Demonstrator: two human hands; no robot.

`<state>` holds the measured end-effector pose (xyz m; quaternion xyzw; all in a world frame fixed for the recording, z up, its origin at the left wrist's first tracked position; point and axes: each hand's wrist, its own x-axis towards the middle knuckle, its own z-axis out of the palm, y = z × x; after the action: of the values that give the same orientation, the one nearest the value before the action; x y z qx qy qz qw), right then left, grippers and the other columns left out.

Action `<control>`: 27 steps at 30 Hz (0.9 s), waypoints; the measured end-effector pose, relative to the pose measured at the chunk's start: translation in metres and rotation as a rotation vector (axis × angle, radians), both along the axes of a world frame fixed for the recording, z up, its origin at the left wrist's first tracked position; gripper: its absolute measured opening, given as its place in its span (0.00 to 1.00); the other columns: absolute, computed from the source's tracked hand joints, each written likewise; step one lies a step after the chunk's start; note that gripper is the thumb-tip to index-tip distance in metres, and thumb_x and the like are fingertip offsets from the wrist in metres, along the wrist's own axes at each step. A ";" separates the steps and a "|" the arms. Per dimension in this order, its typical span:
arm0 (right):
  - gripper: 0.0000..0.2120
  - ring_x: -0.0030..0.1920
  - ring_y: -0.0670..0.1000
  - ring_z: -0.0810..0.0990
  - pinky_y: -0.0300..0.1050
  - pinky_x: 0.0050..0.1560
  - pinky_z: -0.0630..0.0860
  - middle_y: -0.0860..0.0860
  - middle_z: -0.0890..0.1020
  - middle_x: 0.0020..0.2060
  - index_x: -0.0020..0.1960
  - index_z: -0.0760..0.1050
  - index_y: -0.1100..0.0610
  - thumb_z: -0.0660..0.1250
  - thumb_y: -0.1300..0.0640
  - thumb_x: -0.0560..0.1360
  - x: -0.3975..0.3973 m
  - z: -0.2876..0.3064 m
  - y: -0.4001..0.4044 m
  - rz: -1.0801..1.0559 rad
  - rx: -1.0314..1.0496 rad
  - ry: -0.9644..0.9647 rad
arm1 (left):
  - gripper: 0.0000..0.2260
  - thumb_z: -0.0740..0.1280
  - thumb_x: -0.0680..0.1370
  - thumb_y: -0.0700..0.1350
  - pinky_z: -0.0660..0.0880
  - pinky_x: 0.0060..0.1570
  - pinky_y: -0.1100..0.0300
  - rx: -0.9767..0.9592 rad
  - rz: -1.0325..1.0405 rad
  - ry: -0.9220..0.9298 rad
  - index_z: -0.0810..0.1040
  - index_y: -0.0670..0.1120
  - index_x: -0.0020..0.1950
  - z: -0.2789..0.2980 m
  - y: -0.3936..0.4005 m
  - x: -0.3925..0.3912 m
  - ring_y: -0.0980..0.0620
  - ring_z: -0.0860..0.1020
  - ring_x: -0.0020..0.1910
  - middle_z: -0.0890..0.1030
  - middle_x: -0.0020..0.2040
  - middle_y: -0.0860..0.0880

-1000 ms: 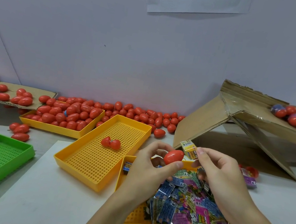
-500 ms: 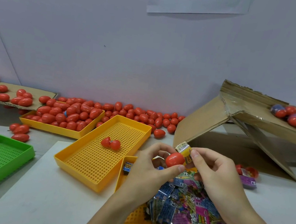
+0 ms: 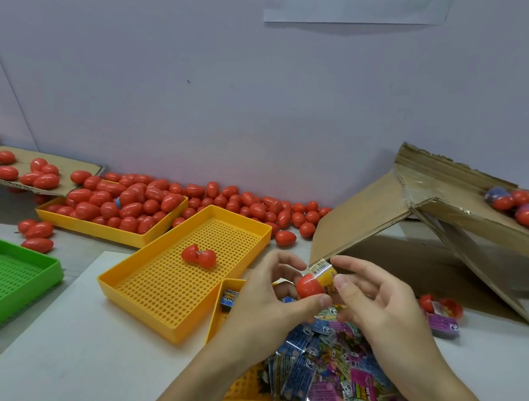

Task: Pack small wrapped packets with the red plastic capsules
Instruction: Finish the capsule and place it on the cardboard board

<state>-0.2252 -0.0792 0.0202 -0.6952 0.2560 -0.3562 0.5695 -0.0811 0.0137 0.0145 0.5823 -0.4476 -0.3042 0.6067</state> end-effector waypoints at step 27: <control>0.17 0.57 0.51 0.83 0.54 0.54 0.82 0.48 0.85 0.54 0.56 0.82 0.42 0.73 0.46 0.67 -0.009 0.004 -0.008 0.123 -0.017 -0.026 | 0.21 0.79 0.69 0.48 0.81 0.46 0.57 0.088 -0.146 0.060 0.74 0.51 0.57 0.000 0.002 0.001 0.46 0.84 0.41 0.83 0.48 0.45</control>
<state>-0.2342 -0.0868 0.0245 -0.7100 0.2022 -0.3315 0.5875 -0.0800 0.0152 0.0145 0.5649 -0.4566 -0.3843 0.5699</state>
